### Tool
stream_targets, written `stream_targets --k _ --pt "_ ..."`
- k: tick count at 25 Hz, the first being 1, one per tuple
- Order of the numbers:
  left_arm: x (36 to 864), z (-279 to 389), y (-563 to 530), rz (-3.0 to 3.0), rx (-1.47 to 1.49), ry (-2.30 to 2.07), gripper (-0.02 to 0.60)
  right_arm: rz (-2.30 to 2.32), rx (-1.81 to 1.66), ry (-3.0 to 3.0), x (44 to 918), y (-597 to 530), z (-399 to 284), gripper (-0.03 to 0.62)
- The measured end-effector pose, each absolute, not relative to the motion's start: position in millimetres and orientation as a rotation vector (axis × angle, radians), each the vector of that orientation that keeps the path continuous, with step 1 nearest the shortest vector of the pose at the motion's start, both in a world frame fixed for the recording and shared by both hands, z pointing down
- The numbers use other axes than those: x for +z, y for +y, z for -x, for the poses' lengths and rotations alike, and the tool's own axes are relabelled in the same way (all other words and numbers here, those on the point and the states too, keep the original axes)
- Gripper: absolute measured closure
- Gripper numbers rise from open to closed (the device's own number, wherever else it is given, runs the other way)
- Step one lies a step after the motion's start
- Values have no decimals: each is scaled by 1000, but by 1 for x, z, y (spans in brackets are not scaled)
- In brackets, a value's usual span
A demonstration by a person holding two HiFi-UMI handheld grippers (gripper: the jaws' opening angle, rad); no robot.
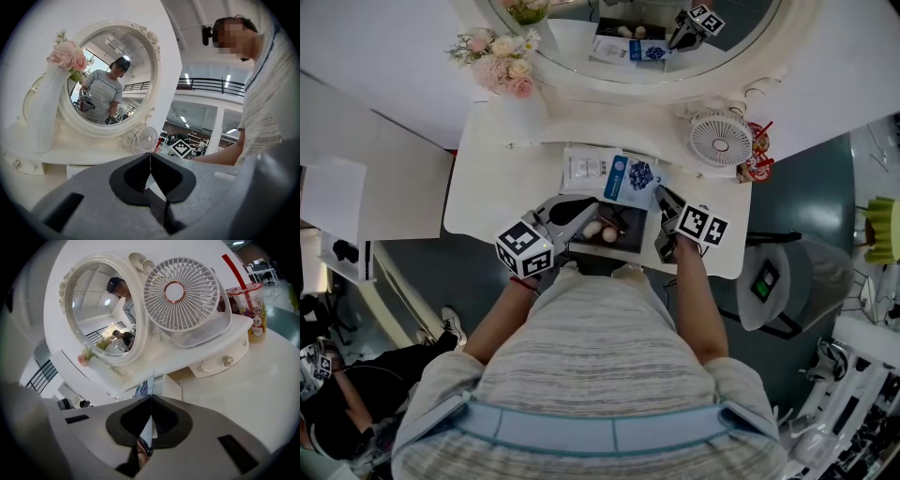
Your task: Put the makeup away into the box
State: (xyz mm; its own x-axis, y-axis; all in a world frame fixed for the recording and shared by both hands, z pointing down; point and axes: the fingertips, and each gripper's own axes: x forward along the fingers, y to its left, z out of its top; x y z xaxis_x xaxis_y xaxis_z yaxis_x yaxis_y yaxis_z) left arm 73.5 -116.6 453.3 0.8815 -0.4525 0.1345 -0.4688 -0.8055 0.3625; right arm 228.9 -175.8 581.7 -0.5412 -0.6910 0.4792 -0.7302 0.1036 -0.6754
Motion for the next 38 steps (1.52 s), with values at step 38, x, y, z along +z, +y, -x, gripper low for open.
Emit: stream_targets --k 38 --pt "458 -53 -119 -2636 18 -740 567 -972 2123 -2461 544 -108 -151 585"
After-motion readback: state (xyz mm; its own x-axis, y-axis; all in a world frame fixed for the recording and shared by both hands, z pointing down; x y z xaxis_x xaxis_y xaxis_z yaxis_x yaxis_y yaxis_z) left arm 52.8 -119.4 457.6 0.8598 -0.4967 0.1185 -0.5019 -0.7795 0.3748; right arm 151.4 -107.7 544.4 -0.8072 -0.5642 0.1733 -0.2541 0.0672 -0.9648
